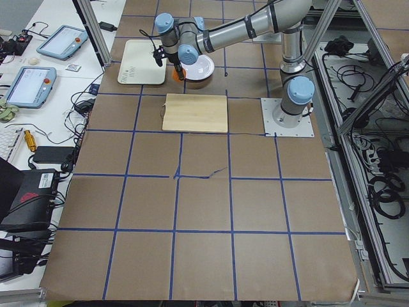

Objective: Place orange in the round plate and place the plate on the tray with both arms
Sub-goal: 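Carry the orange with the left gripper onto the white plate and release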

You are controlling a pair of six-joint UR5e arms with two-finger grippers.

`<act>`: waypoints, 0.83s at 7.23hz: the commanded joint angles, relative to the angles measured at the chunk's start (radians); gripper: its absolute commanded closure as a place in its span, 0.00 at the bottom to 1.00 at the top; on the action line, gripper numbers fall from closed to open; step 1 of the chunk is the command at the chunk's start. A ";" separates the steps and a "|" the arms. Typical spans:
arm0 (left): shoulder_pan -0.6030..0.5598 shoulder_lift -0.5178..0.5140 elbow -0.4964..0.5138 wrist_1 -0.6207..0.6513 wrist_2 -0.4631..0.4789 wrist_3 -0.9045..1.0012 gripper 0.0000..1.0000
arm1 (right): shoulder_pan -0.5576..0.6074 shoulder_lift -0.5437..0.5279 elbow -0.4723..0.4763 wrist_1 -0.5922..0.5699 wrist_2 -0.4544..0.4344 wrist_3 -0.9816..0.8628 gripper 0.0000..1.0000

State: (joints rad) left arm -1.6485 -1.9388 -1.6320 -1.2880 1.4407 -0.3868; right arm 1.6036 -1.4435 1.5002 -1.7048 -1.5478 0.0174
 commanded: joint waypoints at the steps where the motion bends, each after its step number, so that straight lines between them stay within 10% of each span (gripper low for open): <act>1: -0.117 -0.018 -0.006 0.002 -0.022 -0.091 1.00 | -0.001 0.000 0.000 0.000 0.000 0.000 0.00; 3: -0.160 -0.034 -0.031 0.016 -0.022 -0.101 0.94 | -0.010 0.000 0.008 -0.003 0.000 -0.004 0.00; 4: -0.181 -0.046 -0.035 0.053 -0.022 -0.121 0.62 | -0.016 0.000 0.023 -0.010 0.005 -0.004 0.00; 5: -0.192 -0.054 -0.035 0.061 -0.020 -0.186 0.10 | -0.030 0.000 0.031 -0.007 0.005 -0.008 0.00; 6: -0.194 -0.054 -0.032 0.081 -0.019 -0.187 0.00 | -0.034 -0.002 0.044 -0.010 0.008 -0.007 0.00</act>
State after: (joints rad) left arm -1.8341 -1.9884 -1.6654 -1.2295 1.4204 -0.5497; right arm 1.5781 -1.4439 1.5298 -1.7127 -1.5430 0.0112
